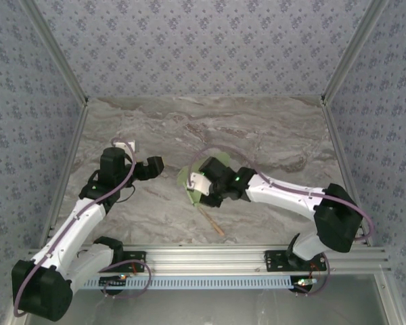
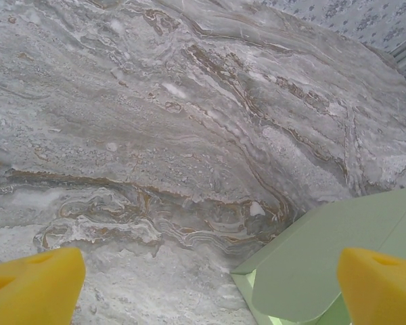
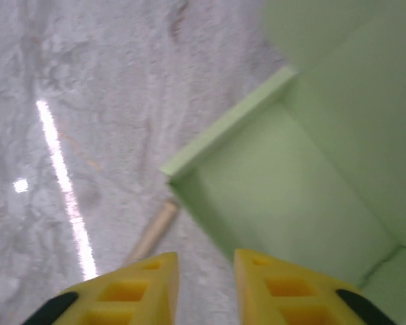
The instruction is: Fold the paper box
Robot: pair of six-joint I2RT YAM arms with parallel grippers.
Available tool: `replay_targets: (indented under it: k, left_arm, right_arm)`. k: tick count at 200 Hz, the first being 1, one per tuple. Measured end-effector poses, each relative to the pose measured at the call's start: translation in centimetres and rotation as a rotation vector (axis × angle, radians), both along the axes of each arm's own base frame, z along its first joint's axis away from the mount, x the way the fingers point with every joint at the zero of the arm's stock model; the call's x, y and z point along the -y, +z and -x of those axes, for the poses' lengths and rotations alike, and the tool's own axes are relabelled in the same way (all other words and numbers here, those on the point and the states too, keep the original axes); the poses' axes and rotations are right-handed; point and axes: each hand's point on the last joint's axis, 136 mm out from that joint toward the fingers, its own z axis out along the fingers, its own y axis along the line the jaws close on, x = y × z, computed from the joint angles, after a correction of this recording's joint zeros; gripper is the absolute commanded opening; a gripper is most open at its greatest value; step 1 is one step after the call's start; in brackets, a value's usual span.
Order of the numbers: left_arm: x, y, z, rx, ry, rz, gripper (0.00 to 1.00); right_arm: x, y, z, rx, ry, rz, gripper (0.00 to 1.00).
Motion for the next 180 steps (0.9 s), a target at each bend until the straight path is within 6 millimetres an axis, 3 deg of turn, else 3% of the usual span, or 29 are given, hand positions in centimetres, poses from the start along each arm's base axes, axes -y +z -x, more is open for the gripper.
replay_targets:
  k: [37,90,121,180]
  left_arm:
    - [0.0,-0.6,-0.1,-0.019,0.000,-0.006,0.95]
    - [0.0,-0.6,-0.1,-0.021,0.000,-0.006,0.95]
    - [0.0,-0.6,-0.1,-0.021,0.000,-0.007,0.95]
    - [0.0,-0.6,-0.1,-0.018,0.001,-0.011,0.95]
  right_arm:
    - [0.3,-3.0,4.5,-0.132,-0.112,0.045,0.49]
    - [2.7,-6.5,4.6,-0.220,-0.324,0.167,0.50]
    - [4.0,-9.0,4.7,-0.241,-0.372,0.276,0.41]
    - [3.3,-8.8,3.8,-0.223,-0.373,0.291,0.14]
